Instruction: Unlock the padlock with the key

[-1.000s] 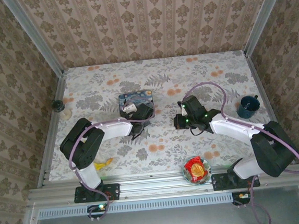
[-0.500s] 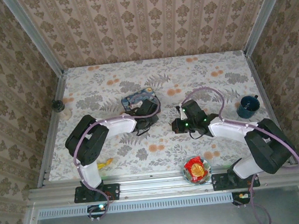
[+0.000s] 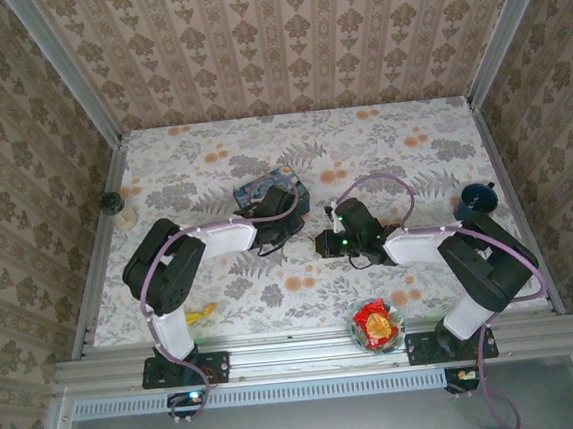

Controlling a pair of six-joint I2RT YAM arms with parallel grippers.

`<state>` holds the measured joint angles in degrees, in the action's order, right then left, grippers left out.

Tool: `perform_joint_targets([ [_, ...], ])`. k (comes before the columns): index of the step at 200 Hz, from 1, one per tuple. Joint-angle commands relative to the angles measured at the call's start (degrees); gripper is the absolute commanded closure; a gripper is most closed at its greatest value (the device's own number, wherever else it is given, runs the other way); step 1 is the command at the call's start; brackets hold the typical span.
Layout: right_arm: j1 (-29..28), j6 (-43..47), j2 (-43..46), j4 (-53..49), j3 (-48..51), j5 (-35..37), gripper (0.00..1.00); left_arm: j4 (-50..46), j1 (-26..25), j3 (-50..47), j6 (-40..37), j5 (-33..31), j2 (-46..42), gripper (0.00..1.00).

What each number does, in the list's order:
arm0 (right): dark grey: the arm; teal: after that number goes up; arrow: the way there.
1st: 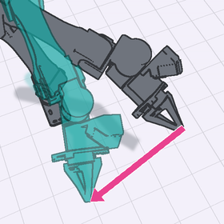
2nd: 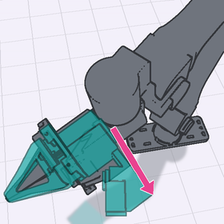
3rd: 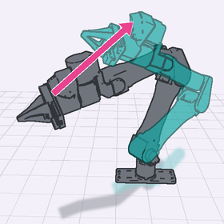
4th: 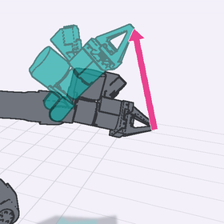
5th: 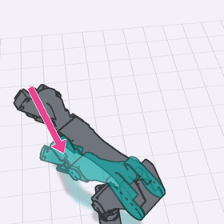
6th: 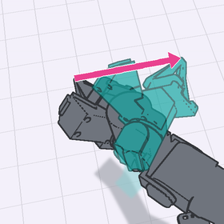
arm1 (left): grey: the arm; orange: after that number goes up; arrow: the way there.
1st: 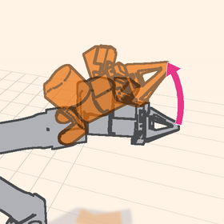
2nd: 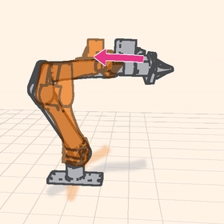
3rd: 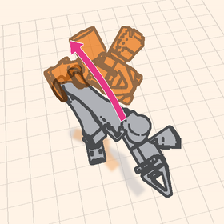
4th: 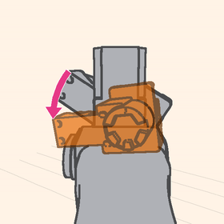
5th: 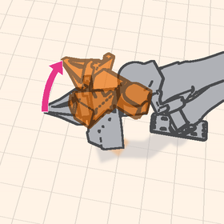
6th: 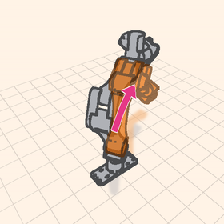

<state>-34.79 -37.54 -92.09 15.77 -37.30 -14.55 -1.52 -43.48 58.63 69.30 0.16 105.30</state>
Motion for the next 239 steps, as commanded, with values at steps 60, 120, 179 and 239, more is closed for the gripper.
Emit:
perform_joint_targets([
  [60,-0.5,-2.6,-4.3,7.2,-0.7,2.6,1.0,2.7,0.7,-1.2,0.7,5.1,-1.3,0.87],
  [120,-1.2,-2.7,-4.8,8.6,-0.3,4.7,1.0,3.9,0.9,-2.3,1.5,6.2,-1.5,0.87],
  [179,-1.7,-3.1,-6.1,9.6,-1.2,5.1,1.0,4.9,1.0,-2.9,1.9,6.8,-1.4,0.87],
  [239,-2.0,-3.3,-6.3,11.4,-1.1,5.6,1.0,5.3,1.1,-3.1,2.0,7.0,-1.4,0.87],
])
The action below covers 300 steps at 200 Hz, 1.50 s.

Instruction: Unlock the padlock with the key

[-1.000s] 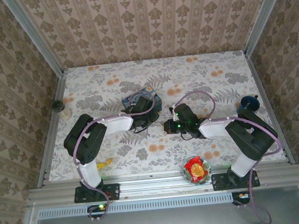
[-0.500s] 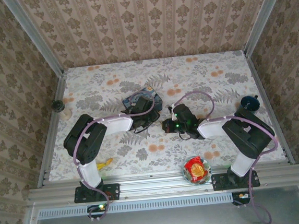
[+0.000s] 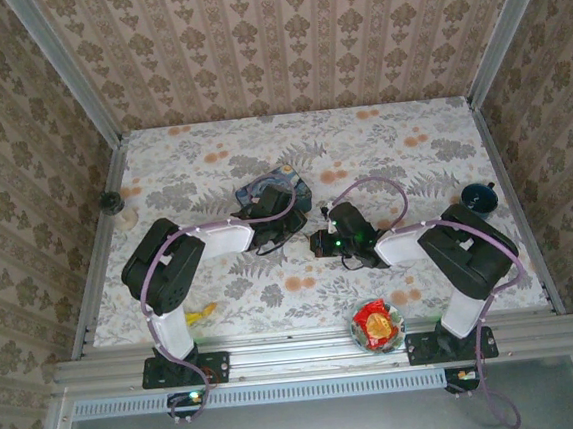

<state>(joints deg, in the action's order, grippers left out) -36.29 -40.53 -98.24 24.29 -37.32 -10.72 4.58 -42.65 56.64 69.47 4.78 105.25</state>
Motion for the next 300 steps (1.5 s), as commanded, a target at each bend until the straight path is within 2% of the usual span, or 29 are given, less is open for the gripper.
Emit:
perform_joint_targets([
  [1,-0.4,-0.3,-0.2,3.0,-1.1,1.8,1.0,-0.8,0.3,-1.1,1.8,2.4,-1.4,0.87],
  [300,-0.4,-1.2,-4.1,6.2,-4.5,2.6,1.0,1.3,0.1,-1.2,3.2,5.4,0.0,0.87],
])
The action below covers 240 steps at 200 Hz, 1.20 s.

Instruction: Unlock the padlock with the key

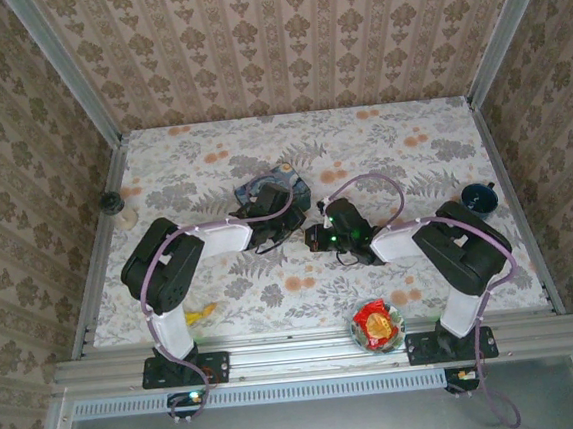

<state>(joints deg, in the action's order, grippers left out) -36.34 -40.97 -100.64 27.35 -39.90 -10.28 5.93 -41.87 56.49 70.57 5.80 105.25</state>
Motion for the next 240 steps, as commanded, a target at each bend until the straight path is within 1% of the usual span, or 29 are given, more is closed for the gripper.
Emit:
perform_joint_targets([
  [1,-0.4,-0.7,-1.7,3.2,-1.9,2.2,1.0,0.0,-0.7,-1.0,2.2,4.4,0.0,0.87],
  [26,-0.2,-0.8,-2.2,4.9,-1.9,2.4,1.0,0.3,-0.8,-0.9,2.5,5.2,0.4,0.87],
  [120,1.5,-1.9,-1.8,17.1,2.5,2.7,1.0,0.7,-1.0,-0.8,2.4,7.5,0.7,0.89],
  [173,3.4,-3.7,-2.7,21.5,2.9,-2.0,1.0,0.7,-1.0,-0.8,2.0,8.2,0.8,0.89],
  [218,4.0,-5.1,-4.0,25.6,3.9,-3.6,1.0,1.5,-1.0,-1.1,2.3,8.9,1.2,0.89],
  [240,4.9,-6.0,-5.7,27.7,3.1,-7.1,1.0,1.9,-1.0,-1.2,2.1,9.4,1.4,0.89],
])
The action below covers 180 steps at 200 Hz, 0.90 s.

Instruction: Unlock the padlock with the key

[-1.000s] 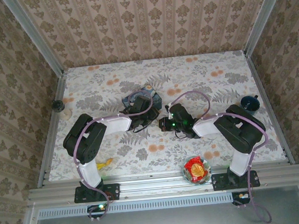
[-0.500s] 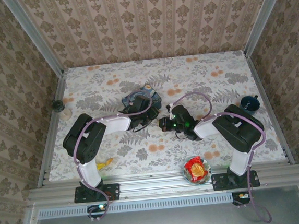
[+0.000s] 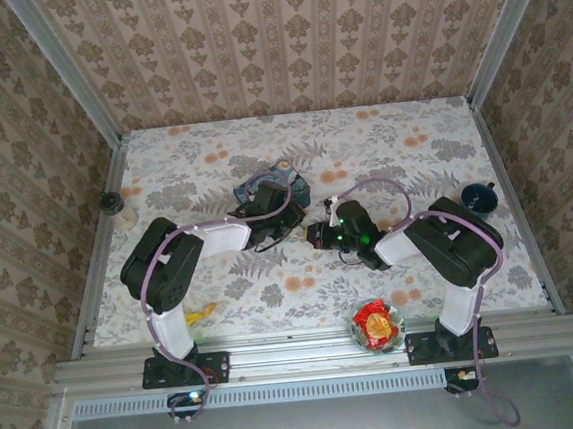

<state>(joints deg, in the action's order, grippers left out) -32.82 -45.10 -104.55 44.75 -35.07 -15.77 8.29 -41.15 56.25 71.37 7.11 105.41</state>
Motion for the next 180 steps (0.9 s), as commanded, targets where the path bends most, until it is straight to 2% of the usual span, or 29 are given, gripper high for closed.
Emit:
perform_joint_targets([
  [1,1.4,-1.9,-1.8,10.5,-1.8,-1.7,1.0,-0.4,-1.7,-0.9,1.4,8.1,1.2,0.89],
  [60,3.0,-4.1,-3.9,16.5,-1.8,-5.6,1.0,-0.3,-1.8,-1.6,1.4,8.1,1.1,0.89],
  [180,3.6,-2.5,-3.1,11.3,-5.0,-6.3,1.0,-0.1,-2.3,-1.1,1.0,9.1,1.4,0.9],
])
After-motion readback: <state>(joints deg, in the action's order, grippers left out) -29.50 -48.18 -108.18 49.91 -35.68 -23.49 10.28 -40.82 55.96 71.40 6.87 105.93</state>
